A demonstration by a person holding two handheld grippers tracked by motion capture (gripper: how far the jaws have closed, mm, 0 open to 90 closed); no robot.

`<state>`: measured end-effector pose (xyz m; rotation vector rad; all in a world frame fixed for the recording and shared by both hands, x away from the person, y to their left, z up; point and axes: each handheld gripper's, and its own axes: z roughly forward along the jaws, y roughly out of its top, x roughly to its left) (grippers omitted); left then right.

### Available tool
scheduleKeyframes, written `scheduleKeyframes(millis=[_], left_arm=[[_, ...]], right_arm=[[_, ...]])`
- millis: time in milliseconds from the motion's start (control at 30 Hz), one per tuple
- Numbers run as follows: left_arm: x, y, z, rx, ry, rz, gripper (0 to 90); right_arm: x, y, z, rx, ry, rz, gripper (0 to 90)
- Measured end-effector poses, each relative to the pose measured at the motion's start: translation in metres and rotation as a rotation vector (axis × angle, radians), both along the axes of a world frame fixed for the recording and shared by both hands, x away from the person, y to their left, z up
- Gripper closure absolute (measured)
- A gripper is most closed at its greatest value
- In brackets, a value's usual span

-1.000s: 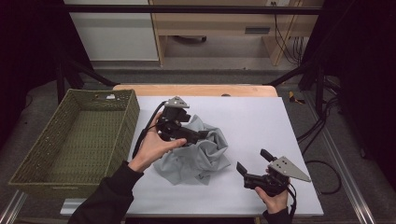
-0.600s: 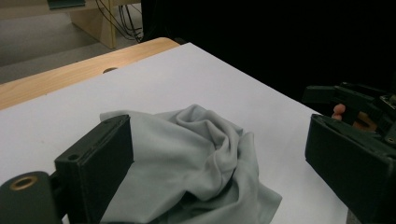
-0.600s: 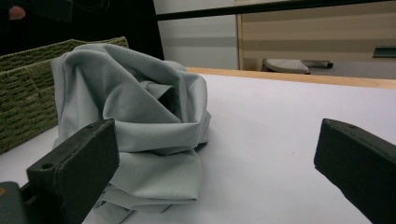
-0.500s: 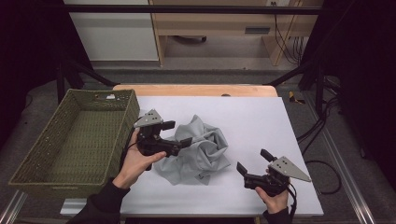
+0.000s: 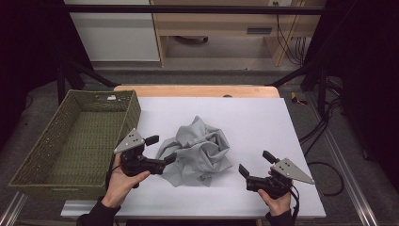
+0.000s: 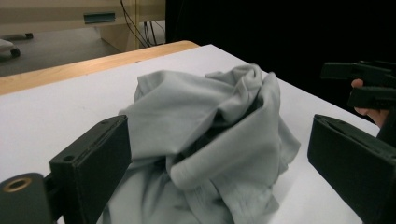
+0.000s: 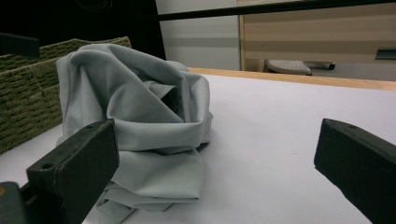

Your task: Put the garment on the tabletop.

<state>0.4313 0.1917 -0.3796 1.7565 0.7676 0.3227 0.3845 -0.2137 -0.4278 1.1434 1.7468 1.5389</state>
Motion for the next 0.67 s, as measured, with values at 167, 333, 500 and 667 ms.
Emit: scheduleKeyframes(millis=[167,333,500,667], left_arm=[[-0.009,0.015,-0.019,-0.008,0.011,0.027,5.9],[-0.014,0.026,-0.027,-0.021,0.009,0.051,5.7],[-0.019,0.035,-0.031,-0.034,0.017,0.067,5.5],[-0.023,0.043,-0.032,-0.033,0.007,0.099,5.7]], right_arm=[[0.000,-0.001,-0.001,-0.004,-0.005,0.012,0.2],[-0.002,0.000,-0.002,0.003,0.008,0.013,0.2],[-0.003,-0.002,-0.002,0.004,0.002,0.012,0.2],[-0.002,-0.003,-0.004,0.004,0.011,0.011,0.2]])
